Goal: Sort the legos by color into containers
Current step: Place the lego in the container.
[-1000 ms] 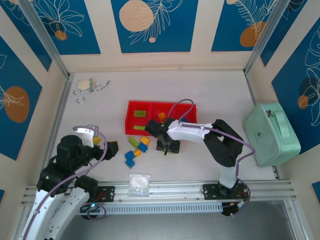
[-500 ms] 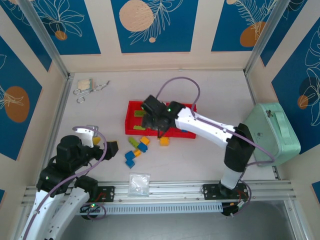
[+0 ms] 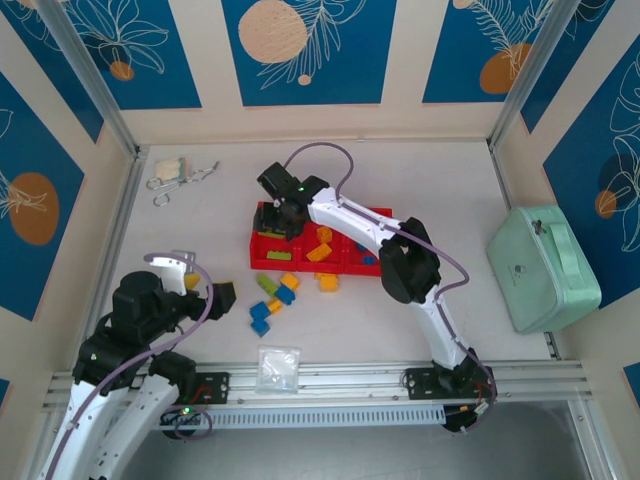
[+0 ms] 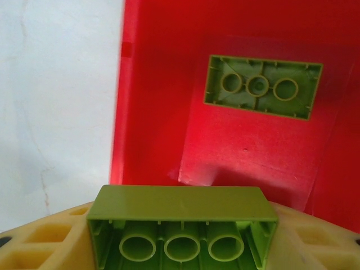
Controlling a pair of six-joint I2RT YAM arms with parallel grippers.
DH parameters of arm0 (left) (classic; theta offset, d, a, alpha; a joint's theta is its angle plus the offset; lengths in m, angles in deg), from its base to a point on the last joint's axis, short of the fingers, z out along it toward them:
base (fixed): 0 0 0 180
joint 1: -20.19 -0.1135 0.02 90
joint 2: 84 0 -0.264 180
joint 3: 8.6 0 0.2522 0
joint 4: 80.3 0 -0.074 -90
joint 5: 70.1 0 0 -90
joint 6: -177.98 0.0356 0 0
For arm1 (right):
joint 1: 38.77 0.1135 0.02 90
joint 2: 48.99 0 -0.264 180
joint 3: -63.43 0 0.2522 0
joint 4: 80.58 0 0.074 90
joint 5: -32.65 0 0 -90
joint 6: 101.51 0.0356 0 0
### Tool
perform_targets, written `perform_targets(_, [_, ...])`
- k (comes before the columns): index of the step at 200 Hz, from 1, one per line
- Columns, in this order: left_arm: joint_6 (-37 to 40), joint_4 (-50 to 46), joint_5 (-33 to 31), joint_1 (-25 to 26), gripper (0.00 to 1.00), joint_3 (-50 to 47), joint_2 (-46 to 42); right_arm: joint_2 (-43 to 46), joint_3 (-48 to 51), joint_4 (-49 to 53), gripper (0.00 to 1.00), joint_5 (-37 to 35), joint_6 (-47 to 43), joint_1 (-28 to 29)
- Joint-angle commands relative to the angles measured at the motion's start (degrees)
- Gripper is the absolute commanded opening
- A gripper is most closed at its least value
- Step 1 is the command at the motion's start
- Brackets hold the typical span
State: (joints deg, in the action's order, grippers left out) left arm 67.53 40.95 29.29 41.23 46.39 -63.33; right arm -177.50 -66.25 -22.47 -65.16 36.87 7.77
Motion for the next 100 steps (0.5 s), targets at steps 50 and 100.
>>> perform_targets(50, [1.0, 0.5, -0.7, 0.7, 0.99, -0.3, 0.2, 4.1, -0.9, 1.5, 0.98, 3.2, -1.4, 0.3])
perform_targets(100, [0.5, -0.5, -1.9, 0.7, 0.99, 0.4, 2.9, 14.2, 4.4, 0.7, 0.99, 3.6, -4.2, 0.3])
